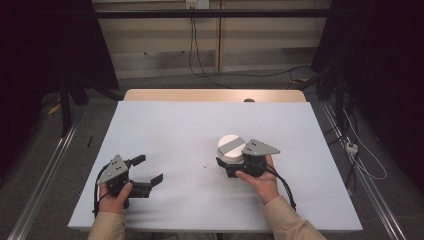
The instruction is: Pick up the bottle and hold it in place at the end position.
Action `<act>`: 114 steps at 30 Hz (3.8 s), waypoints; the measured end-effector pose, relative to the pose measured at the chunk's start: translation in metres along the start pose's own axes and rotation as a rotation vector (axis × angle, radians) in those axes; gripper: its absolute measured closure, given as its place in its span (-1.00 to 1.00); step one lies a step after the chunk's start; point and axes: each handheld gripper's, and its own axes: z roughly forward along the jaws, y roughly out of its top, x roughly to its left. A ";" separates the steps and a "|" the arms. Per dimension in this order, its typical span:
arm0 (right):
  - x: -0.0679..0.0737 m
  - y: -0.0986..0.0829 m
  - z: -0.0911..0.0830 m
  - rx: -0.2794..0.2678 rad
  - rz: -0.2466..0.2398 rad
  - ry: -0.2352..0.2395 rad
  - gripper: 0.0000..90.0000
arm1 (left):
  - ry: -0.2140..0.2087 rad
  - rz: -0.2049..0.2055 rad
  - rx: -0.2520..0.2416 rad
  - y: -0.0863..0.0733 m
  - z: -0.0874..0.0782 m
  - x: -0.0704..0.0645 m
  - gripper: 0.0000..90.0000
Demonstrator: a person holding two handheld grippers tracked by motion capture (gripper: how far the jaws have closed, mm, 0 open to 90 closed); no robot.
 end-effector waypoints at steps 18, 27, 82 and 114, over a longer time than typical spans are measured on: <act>0.000 0.003 0.012 0.006 0.000 -0.001 -0.60 | -0.003 0.003 0.004 0.000 0.001 0.000 -0.92; -0.001 0.005 0.020 0.007 -0.005 -0.002 -0.60 | -0.005 0.000 0.003 0.000 0.001 0.000 -0.92; -0.016 0.019 0.071 0.027 0.005 -0.024 -0.60 | -0.008 -0.015 0.005 -0.002 0.001 0.002 -0.92; -0.020 0.014 0.096 0.031 0.019 -0.038 -0.59 | -0.011 -0.020 0.008 -0.003 0.002 0.003 -0.92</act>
